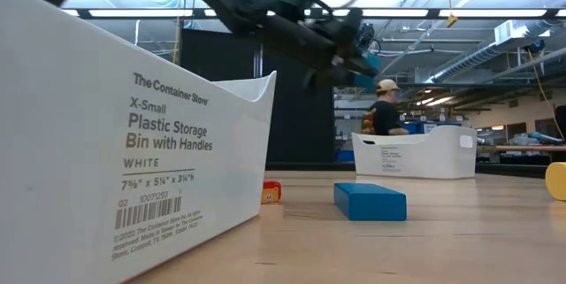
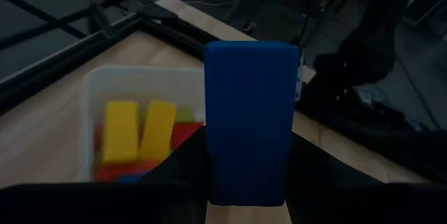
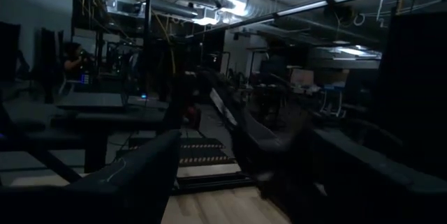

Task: Sort blocks by size
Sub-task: Put the blue rectangle block into the top white bin, then put the yellow cylindrical block into the top white bin

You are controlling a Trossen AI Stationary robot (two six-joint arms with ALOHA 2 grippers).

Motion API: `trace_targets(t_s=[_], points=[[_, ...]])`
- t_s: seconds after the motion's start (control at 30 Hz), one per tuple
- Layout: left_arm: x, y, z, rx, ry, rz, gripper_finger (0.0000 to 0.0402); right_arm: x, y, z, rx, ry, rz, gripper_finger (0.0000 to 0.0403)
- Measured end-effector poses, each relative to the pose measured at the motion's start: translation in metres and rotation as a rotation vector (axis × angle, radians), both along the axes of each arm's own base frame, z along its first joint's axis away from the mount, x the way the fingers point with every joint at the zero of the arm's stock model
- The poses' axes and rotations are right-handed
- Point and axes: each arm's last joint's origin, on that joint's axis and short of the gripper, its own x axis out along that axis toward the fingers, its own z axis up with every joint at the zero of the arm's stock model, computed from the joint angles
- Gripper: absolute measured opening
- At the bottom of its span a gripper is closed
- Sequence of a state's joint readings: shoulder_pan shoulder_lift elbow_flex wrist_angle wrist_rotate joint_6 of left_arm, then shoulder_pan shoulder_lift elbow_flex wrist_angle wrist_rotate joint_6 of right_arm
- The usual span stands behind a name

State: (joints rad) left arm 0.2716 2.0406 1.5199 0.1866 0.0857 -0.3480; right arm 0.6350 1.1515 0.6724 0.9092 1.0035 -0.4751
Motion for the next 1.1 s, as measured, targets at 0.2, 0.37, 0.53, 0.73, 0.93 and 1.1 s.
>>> trace_targets(t_s=[0.2,0.37,0.53,0.73,0.93,1.1], points=[[0.041,0.020,-0.022,-0.030,0.063,0.004,0.0136,0.000,0.000,0.000,0.002,-0.003,0.001,0.0329],[0.062,0.034,-0.037,-0.027,0.077,0.035,0.0136,0.000,0.000,0.000,0.001,-0.003,0.001,0.0329],[0.068,0.043,-0.050,-0.056,0.119,0.061,0.0136,0.000,0.000,0.000,0.001,-0.003,0.002,0.0329],[0.066,0.041,-0.050,-0.029,0.163,0.087,0.0252,0.000,0.000,0.000,0.001,-0.002,0.002,0.0329],[0.058,0.038,-0.032,0.034,0.199,0.092,0.0336,0.000,0.000,0.000,0.000,-0.001,0.002,0.0329],[0.034,0.027,-0.004,0.096,0.153,0.116,0.0311,-0.002,0.004,0.000,0.004,0.002,0.010,0.0329]])
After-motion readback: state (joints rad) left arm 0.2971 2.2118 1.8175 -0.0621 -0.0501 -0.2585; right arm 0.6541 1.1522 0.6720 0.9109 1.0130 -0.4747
